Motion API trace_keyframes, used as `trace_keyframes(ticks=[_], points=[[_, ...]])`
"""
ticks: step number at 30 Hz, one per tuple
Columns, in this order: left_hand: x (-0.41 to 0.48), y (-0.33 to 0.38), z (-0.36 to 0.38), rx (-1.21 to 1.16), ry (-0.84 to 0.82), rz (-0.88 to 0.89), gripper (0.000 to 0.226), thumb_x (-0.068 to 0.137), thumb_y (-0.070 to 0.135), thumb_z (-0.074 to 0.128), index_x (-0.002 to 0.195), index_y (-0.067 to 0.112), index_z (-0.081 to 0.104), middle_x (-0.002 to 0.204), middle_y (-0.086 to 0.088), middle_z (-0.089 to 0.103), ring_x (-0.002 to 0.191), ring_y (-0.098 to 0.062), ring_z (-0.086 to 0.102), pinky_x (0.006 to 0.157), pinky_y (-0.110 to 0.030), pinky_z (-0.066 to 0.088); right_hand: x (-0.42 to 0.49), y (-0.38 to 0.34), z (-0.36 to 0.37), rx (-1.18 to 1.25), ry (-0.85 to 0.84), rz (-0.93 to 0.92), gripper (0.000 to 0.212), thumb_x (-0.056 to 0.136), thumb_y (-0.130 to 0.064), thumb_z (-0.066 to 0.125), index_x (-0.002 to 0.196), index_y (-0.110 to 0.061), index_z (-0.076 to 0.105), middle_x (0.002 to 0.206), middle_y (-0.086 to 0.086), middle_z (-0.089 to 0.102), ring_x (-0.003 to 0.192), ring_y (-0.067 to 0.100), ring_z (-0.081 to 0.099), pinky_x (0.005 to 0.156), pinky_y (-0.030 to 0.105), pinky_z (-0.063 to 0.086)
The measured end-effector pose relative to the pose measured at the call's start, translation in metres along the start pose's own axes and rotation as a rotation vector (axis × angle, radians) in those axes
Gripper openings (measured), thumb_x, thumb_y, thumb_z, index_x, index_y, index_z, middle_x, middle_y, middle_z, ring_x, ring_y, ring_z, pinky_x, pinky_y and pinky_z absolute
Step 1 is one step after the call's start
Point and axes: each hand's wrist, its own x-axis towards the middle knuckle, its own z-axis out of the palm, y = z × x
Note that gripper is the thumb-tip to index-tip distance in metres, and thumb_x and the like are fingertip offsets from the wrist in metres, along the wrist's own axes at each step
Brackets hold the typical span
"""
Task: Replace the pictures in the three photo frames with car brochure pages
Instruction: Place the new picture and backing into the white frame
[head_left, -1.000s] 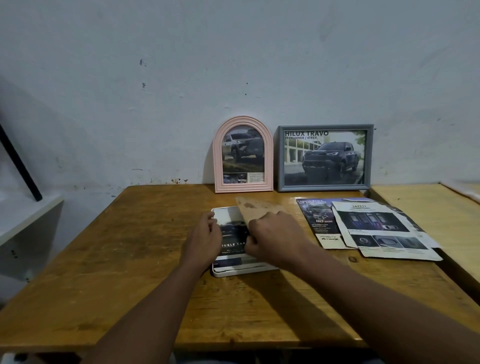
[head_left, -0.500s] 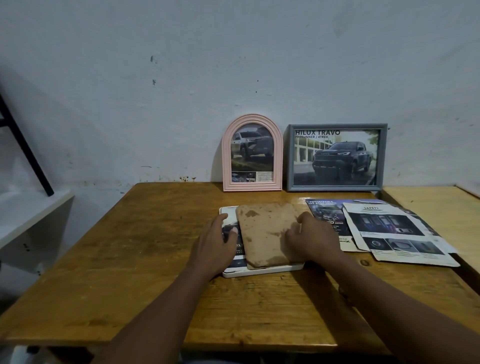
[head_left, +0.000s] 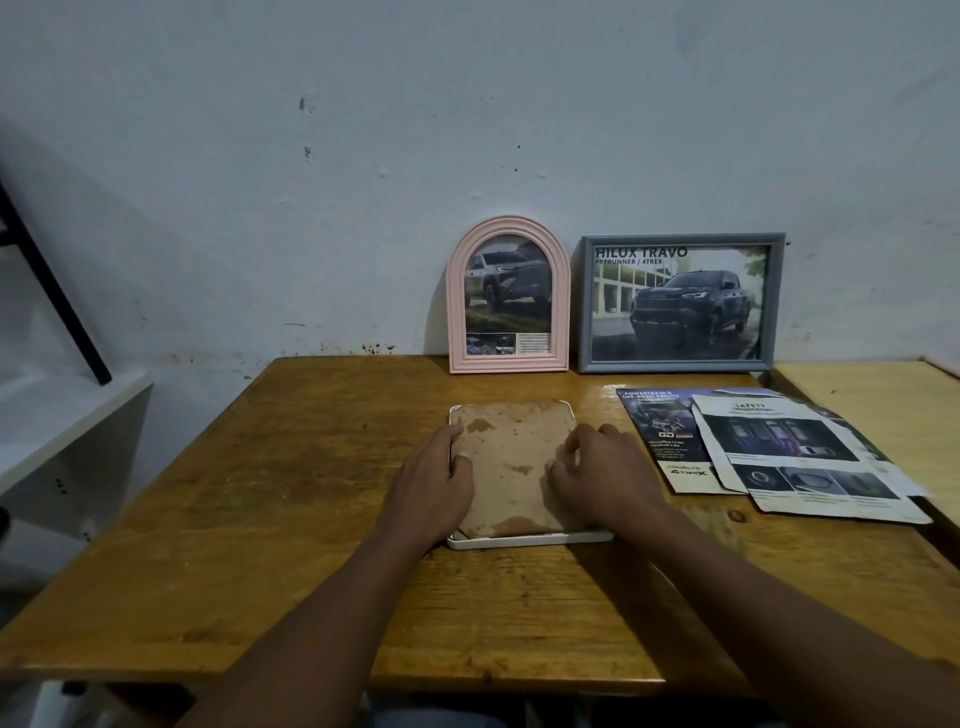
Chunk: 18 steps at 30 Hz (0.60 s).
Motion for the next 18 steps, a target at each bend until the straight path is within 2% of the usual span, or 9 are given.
trace_keyframes(ticks=[6, 10, 15, 18], points=[[0.002, -0.004, 0.000, -0.039, -0.005, -0.029, 0.043, 0.106, 0.035, 0.033, 0.146, 0.026, 0.047, 0.144, 0.000, 0.054, 0.126, -0.021, 0.051, 0.105, -0.047, 0.045, -0.013, -0.010, 0.008, -0.024, 0.076, 0.029, 0.047, 0.094, -0.047, 0.048, 0.130, -0.017, 0.048, 0.128, 0.011, 0.050, 0.115, 0.026, 0.044, 0.092, 0.039, 0.045], [0.000, -0.003, 0.000, -0.039, -0.004, -0.024, 0.047, 0.103, 0.040, 0.030, 0.145, 0.027, 0.047, 0.142, 0.001, 0.055, 0.125, -0.021, 0.052, 0.104, -0.049, 0.046, -0.020, -0.019, 0.014, -0.001, 0.102, 0.061, 0.044, 0.095, -0.044, 0.046, 0.131, -0.018, 0.046, 0.130, 0.012, 0.045, 0.116, 0.027, 0.040, 0.093, 0.041, 0.042], [-0.002, -0.004, 0.001, -0.035, -0.003, -0.022, 0.050, 0.102, 0.044, 0.028, 0.145, 0.028, 0.046, 0.145, 0.001, 0.053, 0.128, -0.022, 0.051, 0.106, -0.048, 0.044, -0.018, -0.016, 0.011, 0.080, 0.101, 0.071, 0.041, 0.095, -0.043, 0.051, 0.129, -0.021, 0.048, 0.131, 0.010, 0.046, 0.119, 0.026, 0.041, 0.096, 0.041, 0.040], [-0.003, -0.001, 0.001, -0.006, 0.009, -0.011, 0.046, 0.107, 0.038, 0.031, 0.150, 0.026, 0.044, 0.151, 0.000, 0.048, 0.134, -0.021, 0.047, 0.111, -0.043, 0.041, -0.015, -0.014, 0.006, 0.147, 0.116, 0.081, 0.041, 0.092, -0.043, 0.058, 0.128, -0.025, 0.049, 0.132, 0.007, 0.048, 0.122, 0.024, 0.042, 0.100, 0.042, 0.038]])
